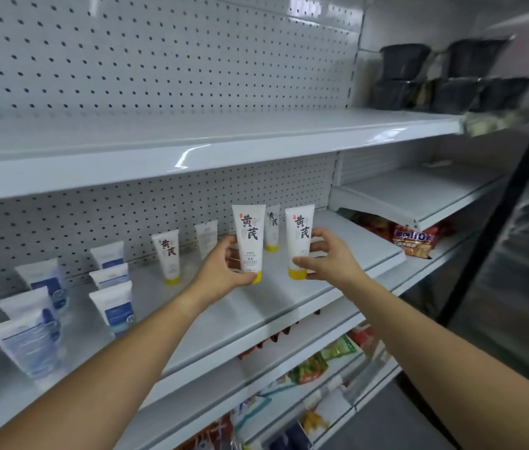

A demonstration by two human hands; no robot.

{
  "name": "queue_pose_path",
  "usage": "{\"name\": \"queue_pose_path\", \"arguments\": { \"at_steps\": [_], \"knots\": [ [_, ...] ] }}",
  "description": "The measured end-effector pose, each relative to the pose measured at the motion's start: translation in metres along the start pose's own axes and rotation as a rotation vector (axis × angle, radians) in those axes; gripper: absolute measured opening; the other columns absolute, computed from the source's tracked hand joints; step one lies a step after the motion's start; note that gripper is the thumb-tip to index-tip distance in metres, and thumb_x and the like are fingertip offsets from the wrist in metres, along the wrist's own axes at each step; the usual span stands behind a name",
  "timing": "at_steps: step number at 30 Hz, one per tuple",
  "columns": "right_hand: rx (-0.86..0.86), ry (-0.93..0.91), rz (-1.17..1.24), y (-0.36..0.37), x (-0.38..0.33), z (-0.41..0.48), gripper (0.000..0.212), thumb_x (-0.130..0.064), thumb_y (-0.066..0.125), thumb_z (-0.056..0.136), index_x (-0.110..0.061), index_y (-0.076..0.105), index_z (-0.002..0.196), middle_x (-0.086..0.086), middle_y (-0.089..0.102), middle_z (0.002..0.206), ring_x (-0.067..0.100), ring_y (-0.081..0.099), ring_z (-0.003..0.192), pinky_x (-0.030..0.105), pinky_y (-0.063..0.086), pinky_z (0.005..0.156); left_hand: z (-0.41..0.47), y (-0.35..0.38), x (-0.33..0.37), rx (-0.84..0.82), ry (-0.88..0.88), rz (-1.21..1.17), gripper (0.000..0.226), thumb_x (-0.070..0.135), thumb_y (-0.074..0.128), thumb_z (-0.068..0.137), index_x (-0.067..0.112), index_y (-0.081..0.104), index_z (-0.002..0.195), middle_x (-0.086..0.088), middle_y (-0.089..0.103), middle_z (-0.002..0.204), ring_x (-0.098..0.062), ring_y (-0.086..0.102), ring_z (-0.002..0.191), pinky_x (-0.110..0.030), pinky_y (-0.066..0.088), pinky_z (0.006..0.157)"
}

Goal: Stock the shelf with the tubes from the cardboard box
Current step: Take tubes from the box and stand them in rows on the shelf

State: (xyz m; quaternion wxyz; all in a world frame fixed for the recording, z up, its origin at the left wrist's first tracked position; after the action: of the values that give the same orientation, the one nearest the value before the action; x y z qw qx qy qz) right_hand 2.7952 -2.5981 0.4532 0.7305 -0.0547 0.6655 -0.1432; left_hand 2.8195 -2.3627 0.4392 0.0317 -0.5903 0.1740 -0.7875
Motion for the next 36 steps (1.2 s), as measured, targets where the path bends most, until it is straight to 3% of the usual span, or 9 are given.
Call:
{"name": "queue_pose_path", "arguments": {
  "at_steps": [4,9,14,18,23,28,36],
  "knots": [
    [-0.003,-0.003,0.003,-0.035,0.015,0.019,0.052,-0.007,0.08,0.077,-0.024,0.052,0.117,0.007,0.062,0.109,0.025,0.068,0.096,0.047,0.061,0.075,0.024,0.037,0.002,0.001,-0.002,-0.016,0.066,-0.003,0.085,0.067,0.03,0.053,0.113,0.0,0.07,0.101,0.0,0.068,0.081,-0.019,0.052,0.074],
    [-0.025,-0.015,-0.002,-0.081,0.038,0.048,0.055,-0.011,0.08,0.077,-0.025,0.052,0.121,0.004,0.064,0.11,0.022,0.069,0.095,0.044,0.062,0.075,0.053,0.084,0.005,0.026,-0.021,-0.028,0.069,0.0,0.085,0.068,0.028,0.05,0.12,-0.004,0.068,0.107,-0.017,0.069,0.094,-0.029,0.058,0.082],
    [-0.067,-0.037,0.009,-0.127,0.053,0.078,0.052,-0.009,0.08,0.077,-0.024,0.053,0.118,0.005,0.064,0.109,0.022,0.069,0.094,0.041,0.062,0.073,0.082,0.129,0.012,0.086,-0.041,-0.021,0.071,0.001,0.085,0.069,0.024,0.049,0.125,-0.003,0.068,0.106,-0.014,0.068,0.091,-0.021,0.055,0.074],
    [-0.093,-0.041,0.013,-0.157,0.064,0.102,0.049,-0.008,0.081,0.076,-0.03,0.055,0.111,0.005,0.064,0.108,0.022,0.068,0.096,0.044,0.062,0.073,0.1,0.157,0.011,0.128,-0.048,-0.034,0.07,-0.002,0.083,0.07,0.034,0.048,0.118,-0.003,0.067,0.104,-0.016,0.068,0.089,-0.023,0.056,0.076],
    [-0.116,-0.042,0.041,-0.174,0.077,0.124,0.049,-0.007,0.081,0.075,-0.03,0.056,0.11,0.007,0.064,0.107,0.024,0.067,0.098,0.048,0.061,0.072,0.122,0.177,0.004,0.151,-0.056,-0.013,0.069,0.0,0.084,0.071,0.041,0.048,0.114,0.0,0.067,0.104,-0.016,0.069,0.091,-0.026,0.057,0.08],
    [-0.134,-0.036,0.049,-0.178,0.086,0.146,0.05,-0.006,0.08,0.076,-0.026,0.054,0.114,0.007,0.062,0.108,0.025,0.067,0.099,0.049,0.061,0.073,0.147,0.185,-0.004,0.19,-0.053,-0.004,0.069,0.002,0.084,0.071,0.034,0.048,0.119,0.0,0.067,0.104,-0.011,0.069,0.088,-0.029,0.058,0.081],
    [-0.157,-0.005,0.073,-0.168,0.096,0.193,0.052,0.001,0.077,0.078,-0.022,0.053,0.118,0.01,0.061,0.11,0.024,0.066,0.098,0.042,0.062,0.069,0.191,0.188,-0.029,0.195,-0.045,-0.008,0.069,0.004,0.085,0.07,0.028,0.049,0.123,0.001,0.068,0.106,-0.009,0.069,0.089,-0.02,0.055,0.076]
  ]
}}
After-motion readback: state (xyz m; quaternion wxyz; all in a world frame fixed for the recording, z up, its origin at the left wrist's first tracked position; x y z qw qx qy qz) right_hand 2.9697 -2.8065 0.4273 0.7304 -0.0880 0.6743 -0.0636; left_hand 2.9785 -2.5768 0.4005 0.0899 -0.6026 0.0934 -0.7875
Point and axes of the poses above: each hand's wrist, its own z-axis towards the middle knuckle, its own y-axis out of the palm, x = y × z, the point moved 6 cm from there along z, towards the middle knuckle
